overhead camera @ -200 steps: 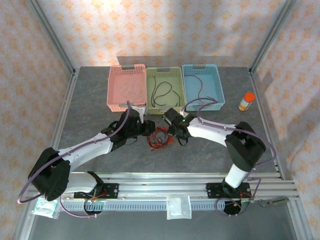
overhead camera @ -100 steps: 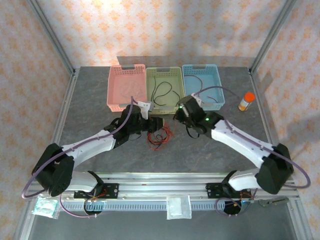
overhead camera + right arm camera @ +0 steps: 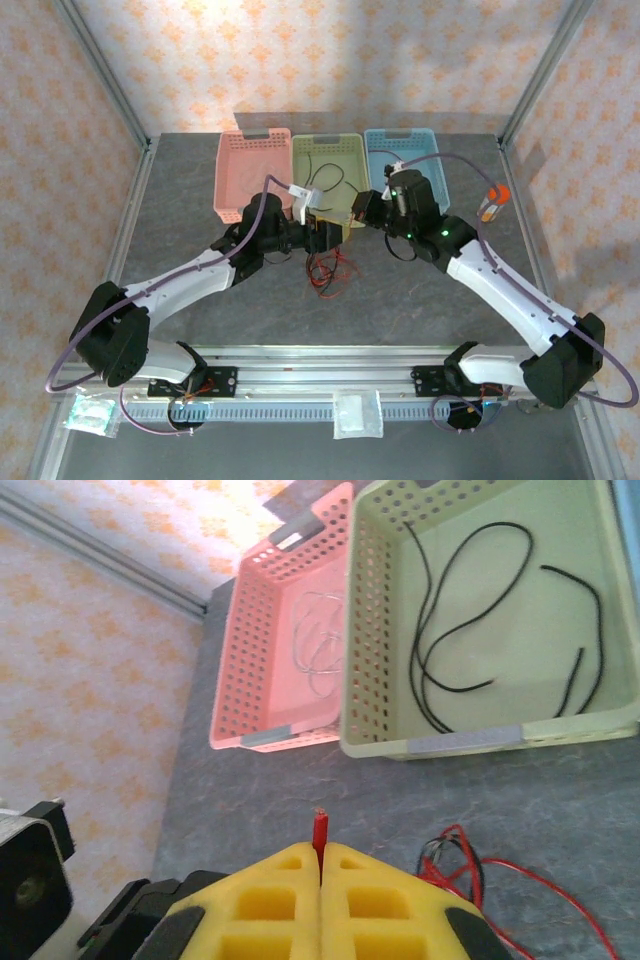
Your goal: Untangle the cables
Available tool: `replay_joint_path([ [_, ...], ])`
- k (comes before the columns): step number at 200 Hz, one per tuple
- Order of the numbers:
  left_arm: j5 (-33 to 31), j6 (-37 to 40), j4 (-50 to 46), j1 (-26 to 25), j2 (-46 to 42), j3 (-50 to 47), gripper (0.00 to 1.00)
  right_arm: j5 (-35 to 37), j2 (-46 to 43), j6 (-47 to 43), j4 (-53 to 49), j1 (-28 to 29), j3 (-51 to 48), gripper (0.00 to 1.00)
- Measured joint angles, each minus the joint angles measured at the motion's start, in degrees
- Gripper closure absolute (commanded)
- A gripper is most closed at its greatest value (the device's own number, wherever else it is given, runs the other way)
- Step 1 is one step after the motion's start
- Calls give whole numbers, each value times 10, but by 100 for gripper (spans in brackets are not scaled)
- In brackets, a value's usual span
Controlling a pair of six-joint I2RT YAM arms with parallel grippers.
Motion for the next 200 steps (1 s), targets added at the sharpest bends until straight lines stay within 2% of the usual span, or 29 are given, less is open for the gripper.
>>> replay_joint_path([
  [55,12,16,-4,-7,9,15,47,-85,6,27,6,-24,16,100],
  [75,12,21,-6,-7,16,23,50,-114,11,40,9,-35,16,100],
  [102,14,26,-6,-7,32,39,65,-142,17,54,9,-37,17,100],
  [148,14,27,-4,-7,52,54,100,-152,21,63,9,-37,19,100],
  [165,12,30,-4,-9,52,55,100,-138,21,61,0,-37,24,100],
  [173,11,30,-4,-9,52,56,100,-128,20,59,-7,-37,28,91],
  [178,9,30,-4,-9,52,58,100,-120,19,56,-10,-37,30,82],
  [190,5,30,-10,-9,52,64,100,-94,13,53,-14,-37,32,51],
  [200,-2,29,-19,-9,52,69,100,-66,0,45,-14,-38,33,34],
])
